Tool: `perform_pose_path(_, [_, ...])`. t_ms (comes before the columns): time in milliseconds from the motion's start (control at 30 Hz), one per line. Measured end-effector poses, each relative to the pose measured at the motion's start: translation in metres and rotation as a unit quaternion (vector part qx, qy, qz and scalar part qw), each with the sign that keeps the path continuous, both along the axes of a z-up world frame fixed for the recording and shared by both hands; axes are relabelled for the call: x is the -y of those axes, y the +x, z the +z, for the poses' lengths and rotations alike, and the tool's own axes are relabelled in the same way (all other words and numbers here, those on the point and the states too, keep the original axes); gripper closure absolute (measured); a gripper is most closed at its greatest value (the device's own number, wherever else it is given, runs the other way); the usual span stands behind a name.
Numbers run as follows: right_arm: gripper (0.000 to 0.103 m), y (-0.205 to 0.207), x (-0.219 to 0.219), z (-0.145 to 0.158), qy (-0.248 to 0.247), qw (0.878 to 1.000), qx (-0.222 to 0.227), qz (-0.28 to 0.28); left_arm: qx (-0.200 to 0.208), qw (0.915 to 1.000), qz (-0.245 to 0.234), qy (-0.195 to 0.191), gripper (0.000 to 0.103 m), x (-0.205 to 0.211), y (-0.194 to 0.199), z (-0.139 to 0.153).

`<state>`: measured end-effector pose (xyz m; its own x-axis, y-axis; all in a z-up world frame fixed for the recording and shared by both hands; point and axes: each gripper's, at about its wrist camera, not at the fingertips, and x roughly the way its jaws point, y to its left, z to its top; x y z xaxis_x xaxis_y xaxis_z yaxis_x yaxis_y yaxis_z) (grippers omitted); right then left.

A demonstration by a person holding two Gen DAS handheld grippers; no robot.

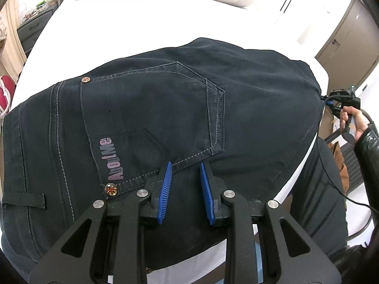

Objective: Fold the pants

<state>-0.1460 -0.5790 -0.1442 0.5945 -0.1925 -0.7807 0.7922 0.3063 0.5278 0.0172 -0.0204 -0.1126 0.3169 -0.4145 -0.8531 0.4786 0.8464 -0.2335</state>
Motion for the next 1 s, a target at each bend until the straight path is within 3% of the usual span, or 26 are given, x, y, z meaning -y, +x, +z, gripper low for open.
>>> perform_pose_path(33, [0.077,-0.001,-0.001,0.005,-0.005,1.000,-0.006,0.006,-0.001,1.0000,0.002,-0.004,0.079,-0.003,0.000,0.000])
perform_pose_path(67, [0.043,-0.005,-0.005,0.014,-0.012,0.999,-0.031,0.002,-0.001,1.0000,0.004,-0.007,0.079,-0.005,-0.001,0.000])
perform_pose_path(100, [0.034,-0.011,-0.008,0.020,-0.018,0.999,-0.049,-0.009,0.000,0.9999,0.005,-0.009,0.079,-0.005,-0.003,-0.001])
perform_pose_path(133, [0.031,-0.020,-0.015,0.029,-0.027,0.998,-0.049,-0.018,0.002,0.9999,0.005,-0.010,0.079,-0.006,-0.003,-0.001])
perform_pose_path(200, [0.031,-0.032,-0.042,0.044,-0.024,0.999,-0.010,0.027,0.005,0.9999,0.006,-0.013,0.079,-0.010,-0.004,-0.002])
perform_pose_path(267, [0.034,-0.035,-0.079,0.049,0.024,0.993,0.061,0.097,0.006,0.9998,0.008,-0.016,0.079,-0.013,-0.005,-0.002])
perform_pose_path(367, [0.043,-0.028,-0.141,0.044,0.094,0.968,0.136,0.191,0.009,0.9998,0.009,-0.015,0.079,-0.013,-0.007,-0.002])
perform_pose_path(467, [0.051,-0.007,-0.195,0.026,0.168,0.937,0.177,0.249,0.010,0.9998,0.010,-0.012,0.079,-0.013,-0.009,0.000])
perform_pose_path(533, [0.051,0.009,-0.217,0.012,0.202,0.926,0.177,0.266,0.011,0.9998,0.009,-0.011,0.079,-0.012,-0.010,0.000])
perform_pose_path(667, [0.051,0.026,-0.243,-0.006,0.233,0.917,0.155,0.284,0.005,0.9997,0.013,-0.019,0.079,-0.015,-0.011,0.001])
perform_pose_path(1000, [0.051,0.038,-0.269,-0.025,0.266,0.908,0.151,0.288,0.011,0.9998,0.012,-0.010,0.079,-0.012,-0.013,0.001])
